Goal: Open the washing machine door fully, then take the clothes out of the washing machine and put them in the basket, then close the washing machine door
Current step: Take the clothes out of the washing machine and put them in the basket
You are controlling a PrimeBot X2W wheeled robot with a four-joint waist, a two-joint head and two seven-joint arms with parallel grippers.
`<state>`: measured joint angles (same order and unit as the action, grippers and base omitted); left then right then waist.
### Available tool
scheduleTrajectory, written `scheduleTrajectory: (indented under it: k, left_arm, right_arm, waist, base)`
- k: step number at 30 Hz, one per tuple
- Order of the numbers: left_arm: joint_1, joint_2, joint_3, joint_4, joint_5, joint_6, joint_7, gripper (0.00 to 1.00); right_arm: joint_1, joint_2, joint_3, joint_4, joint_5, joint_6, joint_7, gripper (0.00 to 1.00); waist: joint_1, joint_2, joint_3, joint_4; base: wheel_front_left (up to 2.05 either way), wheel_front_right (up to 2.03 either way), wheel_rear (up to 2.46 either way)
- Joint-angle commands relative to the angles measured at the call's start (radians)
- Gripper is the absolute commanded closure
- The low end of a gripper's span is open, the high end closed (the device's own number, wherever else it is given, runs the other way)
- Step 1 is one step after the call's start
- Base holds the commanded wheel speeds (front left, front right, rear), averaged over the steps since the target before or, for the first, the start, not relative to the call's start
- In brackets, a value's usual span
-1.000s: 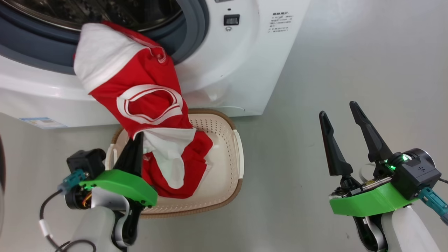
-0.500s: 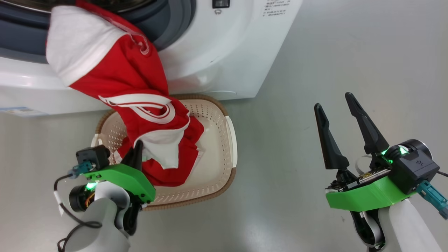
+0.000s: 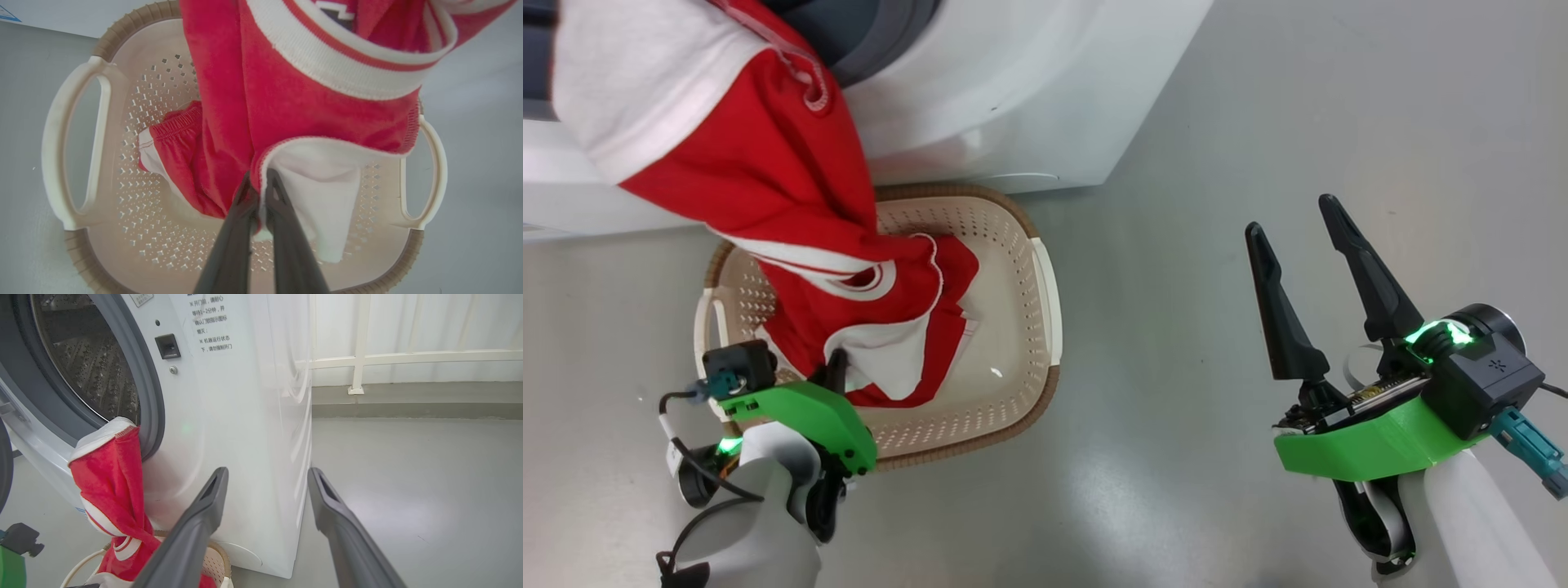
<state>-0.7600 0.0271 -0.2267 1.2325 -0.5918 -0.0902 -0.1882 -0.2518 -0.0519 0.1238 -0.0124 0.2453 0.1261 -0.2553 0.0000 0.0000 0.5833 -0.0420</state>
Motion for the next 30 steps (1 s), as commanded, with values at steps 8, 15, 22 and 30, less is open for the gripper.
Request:
scheduleTrajectory:
  k: [8, 15, 22, 30]
  left_arm:
    - [0.0, 0.024, 0.004, 0.039, -0.016, -0.002, -0.009, 1.0]
    - [-0.005, 0.024, 0.004, 0.05, -0.035, 0.001, -0.016, 0.76]
    - [-0.026, 0.023, 0.0, 0.054, -0.041, 0.006, -0.033, 0.0]
    - [-0.039, 0.041, -0.003, 0.047, -0.039, -0.007, -0.064, 0.0]
  right_arm:
    - [-0.017, 0.002, 0.029, -0.027, -0.008, 0.005, -0.006, 0.0]
    - [-0.028, 0.002, 0.033, -0.027, -0.006, 0.005, -0.006, 0.0]
    - [-0.033, 0.002, 0.032, -0.023, -0.003, 0.005, -0.006, 0.0]
    - [-0.035, 0.002, 0.025, -0.02, 0.001, 0.005, -0.006, 0.0]
  waist:
    - [0.0, 0.0, 0.032, -0.015]
    - [0.0, 0.0, 0.054, -0.019]
    - [0.0, 0.0, 0.062, -0.017]
    - [0.0, 0.0, 0.059, -0.007]
  base:
    - [0.0, 0.0, 0.0]
    - [0.0, 0.0, 0.0]
    - [0.0, 0.0, 0.0]
    - [0.0, 0.0, 0.0]
